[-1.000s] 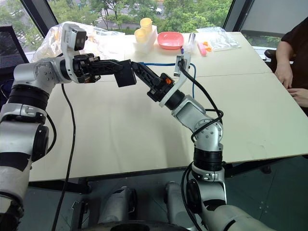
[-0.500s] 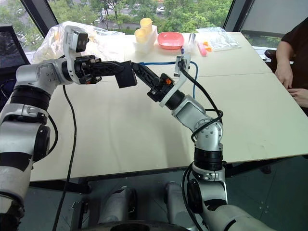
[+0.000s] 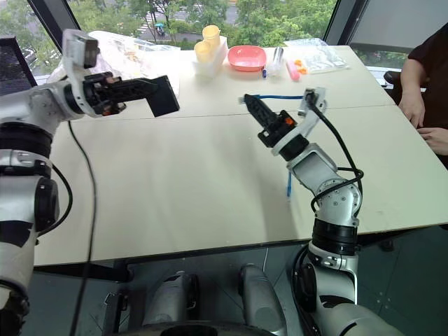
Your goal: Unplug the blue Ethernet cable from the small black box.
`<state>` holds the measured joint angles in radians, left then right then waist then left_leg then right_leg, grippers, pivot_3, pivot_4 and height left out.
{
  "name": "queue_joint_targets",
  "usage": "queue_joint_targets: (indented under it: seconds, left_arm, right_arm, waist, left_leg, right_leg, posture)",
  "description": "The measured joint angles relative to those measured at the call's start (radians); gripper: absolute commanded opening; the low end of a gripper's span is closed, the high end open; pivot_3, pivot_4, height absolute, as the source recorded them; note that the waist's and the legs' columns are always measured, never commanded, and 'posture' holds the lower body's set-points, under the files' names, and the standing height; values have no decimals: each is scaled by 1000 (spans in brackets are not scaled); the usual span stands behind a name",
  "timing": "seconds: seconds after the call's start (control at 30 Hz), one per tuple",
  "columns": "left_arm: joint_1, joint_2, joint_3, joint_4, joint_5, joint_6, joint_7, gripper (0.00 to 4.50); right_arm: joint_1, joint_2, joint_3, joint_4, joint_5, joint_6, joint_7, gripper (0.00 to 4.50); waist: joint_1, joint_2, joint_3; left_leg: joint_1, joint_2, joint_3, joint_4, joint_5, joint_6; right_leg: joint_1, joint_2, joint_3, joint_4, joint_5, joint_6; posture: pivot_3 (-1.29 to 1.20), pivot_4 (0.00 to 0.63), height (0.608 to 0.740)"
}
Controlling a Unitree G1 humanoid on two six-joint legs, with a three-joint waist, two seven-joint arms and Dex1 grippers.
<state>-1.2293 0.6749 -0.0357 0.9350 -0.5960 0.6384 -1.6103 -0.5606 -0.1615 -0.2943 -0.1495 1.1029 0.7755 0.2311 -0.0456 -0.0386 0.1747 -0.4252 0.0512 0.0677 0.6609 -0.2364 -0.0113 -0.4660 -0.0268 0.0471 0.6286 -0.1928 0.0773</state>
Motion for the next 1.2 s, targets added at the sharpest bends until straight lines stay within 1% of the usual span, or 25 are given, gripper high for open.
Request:
queue_joint_targets:
  seconds: [0.1,0.17,0.27,0.33,0.4,0.43,0.5,0.53,0.6,0.63,0.7,0.77,0.87,0.97,1.03,1.13,1.2]
  left_arm:
    - [6,-46,0,-8,9,3,0,568]
    - [6,-46,1,-13,13,4,0,568]
    - [7,-44,11,-13,49,-22,6,568]
    - [13,-68,11,-15,102,-98,53,568]
    - [41,-136,10,-21,172,-231,162,568]
    - [56,-161,8,-22,191,-267,198,568]
    - [97,-222,-3,-10,256,-366,305,568]
    - [113,-253,-15,-2,291,-413,358,568]
    - [140,-300,-28,8,342,-494,429,568]
    - [149,-316,-30,9,357,-521,451,568]
    - [160,-339,-30,20,386,-580,496,568]
    - [162,-358,-29,32,408,-622,537,568]
    - [170,-398,-29,33,431,-670,588,568]
    - [205,-416,-30,37,468,-717,657,568]
    - [229,-421,-29,49,488,-736,703,1557]
    - [259,-439,-27,53,507,-767,761,2506]
    - [273,-461,-26,58,510,-783,792,2910]
  right_arm:
    - [-17,35,49,0,0,0,-4,1577]
    - [-23,40,46,0,-1,-8,-21,2637]
    - [-23,15,36,9,-40,-30,-41,4059]
    - [-23,0,27,59,-97,-56,-86,4059]
    - [-13,-36,21,153,-186,-57,-163,4059]
    - [-2,-53,23,181,-212,-46,-183,4059]
    - [31,-117,64,221,-286,28,-214,4059]
    - [50,-173,115,228,-332,77,-214,4059]
    - [80,-314,245,174,-430,115,-151,4059]
    - [86,-379,289,150,-468,132,-118,4059]
    - [99,-506,351,112,-541,148,-43,4059]
    - [99,-589,382,79,-589,153,23,4059]
    - [94,-680,424,19,-654,151,104,4059]
    - [92,-714,424,-33,-691,150,142,4059]
    - [92,-709,401,-65,-698,154,155,4120]
    - [92,-656,343,-112,-688,163,155,4120]
    - [93,-627,320,-129,-683,170,155,4120]
  waist:
    - [1,0,0]
    - [1,0,0]
    - [2,0,0]
    - [5,0,0]
    - [13,0,0]
    - [16,0,0]
    - [16,1,0]
    - [17,1,0]
    - [21,1,0]
    - [23,1,0]
    - [25,1,0]
    - [24,1,0]
    - [27,1,0]
    - [26,1,0]
    - [28,1,0]
    - [33,1,0]
    - [35,1,0]
  left_leg:
    - [-1,0,0,1,0,0]
    - [-2,0,0,1,0,0]
    - [-2,0,0,1,0,0]
    - [-1,-1,0,1,0,0]
    - [0,-1,0,2,0,0]
    - [0,-2,1,2,0,0]
    - [-2,-2,3,2,0,1]
    - [-3,-2,4,2,-1,1]
    - [-3,-2,6,2,-2,4]
    - [-3,-2,6,2,-3,4]
    - [-3,-1,6,2,-3,5]
    - [-2,-1,6,2,-3,5]
    - [-2,-1,6,2,-3,5]
    - [-1,-1,6,2,-3,6]
    - [-1,-1,6,2,-3,6]
    - [-2,-1,6,2,-3,6]
    - [-2,-1,6,2,-3,6]
  right_leg:
    - [0,0,0,0,0,0]
    - [0,0,0,-1,0,0]
    - [0,-1,0,-1,0,0]
    - [1,-1,-1,-1,0,0]
    - [3,-2,-1,-2,0,0]
    - [3,-3,0,-2,0,0]
    - [1,-3,2,-3,0,0]
    - [0,-3,2,-4,0,0]
    - [-1,-3,4,-4,0,1]
    - [-1,-2,4,-5,0,1]
    - [-1,-2,4,-6,0,1]
    - [0,-1,4,-7,0,1]
    - [0,-1,4,-7,0,1]
    - [1,-1,4,-7,0,1]
    - [1,-1,4,-7,0,1]
    - [1,-1,4,-8,1,2]
    - [2,-1,4,-10,1,3]
  posture:
    - [0,150,740]
    - [0,150,740]
    - [0,150,740]
    - [0,150,740]
    - [0,150,740]
    - [0,150,740]
    - [0,150,740]
    - [0,150,740]
    - [0,150,740]
    - [0,150,740]
    - [0,150,740]
    - [0,150,740]
    - [0,150,740]
    - [0,150,740]
    - [0,150,740]
    - [0,150,740]
    - [0,150,740]
